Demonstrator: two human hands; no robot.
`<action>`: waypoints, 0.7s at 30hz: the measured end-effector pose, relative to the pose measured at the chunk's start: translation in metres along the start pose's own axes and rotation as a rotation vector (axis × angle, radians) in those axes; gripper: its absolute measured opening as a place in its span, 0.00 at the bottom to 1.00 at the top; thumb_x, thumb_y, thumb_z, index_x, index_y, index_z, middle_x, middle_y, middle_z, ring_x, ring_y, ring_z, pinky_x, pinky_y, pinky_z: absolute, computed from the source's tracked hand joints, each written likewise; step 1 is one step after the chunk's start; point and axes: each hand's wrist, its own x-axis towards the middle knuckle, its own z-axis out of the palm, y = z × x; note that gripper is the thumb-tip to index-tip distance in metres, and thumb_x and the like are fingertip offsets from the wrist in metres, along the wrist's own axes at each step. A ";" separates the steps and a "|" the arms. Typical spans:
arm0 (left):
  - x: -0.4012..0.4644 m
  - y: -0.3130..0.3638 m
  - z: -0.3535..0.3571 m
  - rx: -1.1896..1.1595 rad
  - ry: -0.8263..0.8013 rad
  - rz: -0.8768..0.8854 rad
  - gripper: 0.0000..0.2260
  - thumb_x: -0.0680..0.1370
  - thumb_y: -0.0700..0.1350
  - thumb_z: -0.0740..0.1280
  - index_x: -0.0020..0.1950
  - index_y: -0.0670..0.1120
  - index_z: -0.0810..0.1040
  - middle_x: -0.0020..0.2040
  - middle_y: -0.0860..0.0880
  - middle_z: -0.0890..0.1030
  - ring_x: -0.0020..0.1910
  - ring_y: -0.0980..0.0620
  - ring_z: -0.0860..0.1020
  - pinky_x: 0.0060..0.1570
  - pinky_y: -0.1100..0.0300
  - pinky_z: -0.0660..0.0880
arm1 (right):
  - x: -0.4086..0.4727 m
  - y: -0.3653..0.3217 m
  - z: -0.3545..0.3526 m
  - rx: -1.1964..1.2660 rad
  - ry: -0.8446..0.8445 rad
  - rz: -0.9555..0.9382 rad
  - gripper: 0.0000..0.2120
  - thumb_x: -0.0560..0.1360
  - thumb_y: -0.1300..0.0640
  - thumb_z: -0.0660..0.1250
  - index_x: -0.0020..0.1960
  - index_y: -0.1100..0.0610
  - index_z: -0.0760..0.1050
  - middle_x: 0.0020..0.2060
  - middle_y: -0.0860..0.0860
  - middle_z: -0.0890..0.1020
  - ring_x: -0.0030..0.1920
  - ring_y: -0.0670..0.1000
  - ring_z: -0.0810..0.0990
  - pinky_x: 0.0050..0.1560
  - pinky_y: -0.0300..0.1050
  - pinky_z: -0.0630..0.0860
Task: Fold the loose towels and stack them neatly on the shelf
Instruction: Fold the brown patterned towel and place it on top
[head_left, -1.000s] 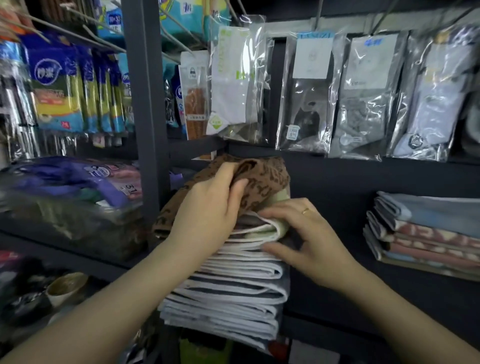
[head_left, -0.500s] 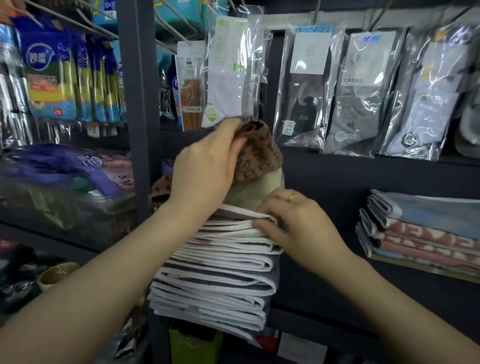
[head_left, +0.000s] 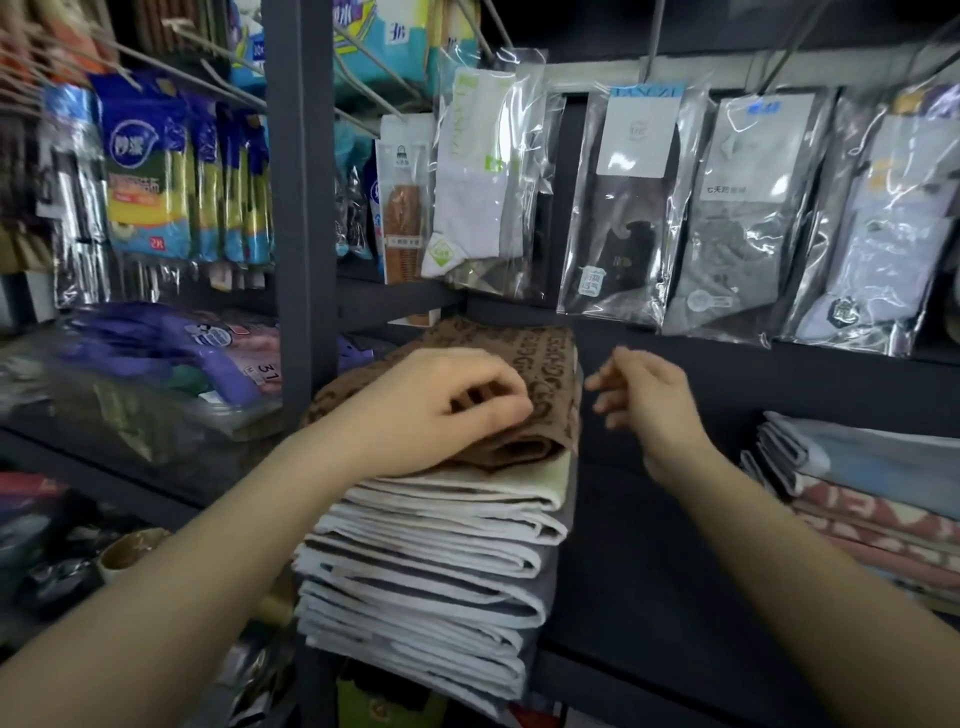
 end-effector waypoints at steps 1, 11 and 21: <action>0.006 0.000 0.001 0.030 0.049 -0.026 0.16 0.74 0.59 0.58 0.50 0.52 0.80 0.47 0.56 0.79 0.46 0.61 0.76 0.44 0.70 0.70 | 0.015 0.003 0.005 0.021 -0.029 0.157 0.15 0.79 0.57 0.57 0.35 0.56 0.71 0.30 0.53 0.76 0.23 0.45 0.72 0.23 0.36 0.67; 0.040 -0.033 -0.008 0.264 -0.150 -0.397 0.32 0.68 0.72 0.52 0.65 0.56 0.71 0.63 0.53 0.75 0.58 0.54 0.72 0.54 0.59 0.70 | 0.111 0.012 0.052 0.127 -0.111 0.460 0.06 0.72 0.60 0.69 0.48 0.62 0.76 0.42 0.56 0.80 0.40 0.54 0.79 0.45 0.49 0.78; 0.019 -0.044 -0.012 0.279 -0.678 -0.526 0.50 0.54 0.82 0.47 0.73 0.66 0.43 0.76 0.59 0.41 0.75 0.55 0.43 0.73 0.54 0.45 | 0.120 0.053 0.023 -0.290 -0.098 0.294 0.28 0.72 0.50 0.70 0.65 0.65 0.68 0.60 0.60 0.76 0.58 0.58 0.76 0.59 0.51 0.74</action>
